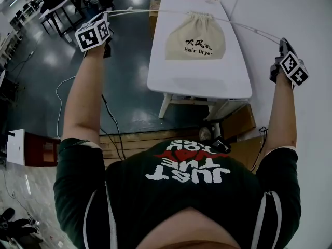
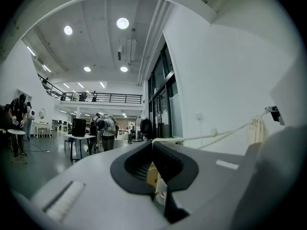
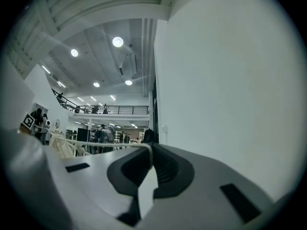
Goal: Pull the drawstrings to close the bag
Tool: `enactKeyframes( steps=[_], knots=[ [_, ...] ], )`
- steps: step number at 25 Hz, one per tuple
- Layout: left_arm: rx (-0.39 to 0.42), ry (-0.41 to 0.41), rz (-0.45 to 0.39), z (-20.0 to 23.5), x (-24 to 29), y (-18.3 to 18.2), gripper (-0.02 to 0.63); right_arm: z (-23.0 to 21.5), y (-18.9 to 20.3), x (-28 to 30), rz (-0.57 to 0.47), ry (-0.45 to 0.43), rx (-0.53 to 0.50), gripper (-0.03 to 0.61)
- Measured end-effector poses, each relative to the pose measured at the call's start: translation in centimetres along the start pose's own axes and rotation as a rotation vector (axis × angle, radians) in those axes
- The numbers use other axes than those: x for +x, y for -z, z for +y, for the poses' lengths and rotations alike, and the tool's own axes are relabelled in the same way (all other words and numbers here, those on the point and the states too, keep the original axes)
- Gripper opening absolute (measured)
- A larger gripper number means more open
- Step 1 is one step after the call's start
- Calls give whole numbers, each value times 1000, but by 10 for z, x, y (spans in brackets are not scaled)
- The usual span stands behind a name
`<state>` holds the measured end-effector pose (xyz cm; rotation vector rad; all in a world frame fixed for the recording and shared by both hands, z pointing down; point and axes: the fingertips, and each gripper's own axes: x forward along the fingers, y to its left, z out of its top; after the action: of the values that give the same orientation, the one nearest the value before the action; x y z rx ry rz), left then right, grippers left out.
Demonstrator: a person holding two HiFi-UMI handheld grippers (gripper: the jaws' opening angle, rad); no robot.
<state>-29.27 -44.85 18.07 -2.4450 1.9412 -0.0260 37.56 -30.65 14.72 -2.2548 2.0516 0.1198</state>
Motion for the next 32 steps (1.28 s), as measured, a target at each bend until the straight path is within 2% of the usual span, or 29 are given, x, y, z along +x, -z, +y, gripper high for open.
enactKeyframes(
  steps=[9, 11, 15, 18, 26, 32],
  knots=[
    [-1, 79, -20, 1, -2, 1, 11, -1, 1, 0, 6, -26, 39, 8],
    [-29, 74, -33, 0, -2, -1, 9, 0, 1, 5, 2, -44, 72, 8],
    [-135, 32, -72, -1, -3, -4, 9, 6, 3, 8, -5, -66, 93, 8],
    [-177, 26, -85, -1, -2, -5, 9, 5, 5, 12, -4, -69, 129, 8],
    [-160, 17, -28, 5, 1, 18, 8, 12, 15, 7, 2, -92, 117, 8],
    [-154, 29, -15, 1, 7, 16, 6, 6, 13, 10, 16, -95, 124, 8]
  ],
)
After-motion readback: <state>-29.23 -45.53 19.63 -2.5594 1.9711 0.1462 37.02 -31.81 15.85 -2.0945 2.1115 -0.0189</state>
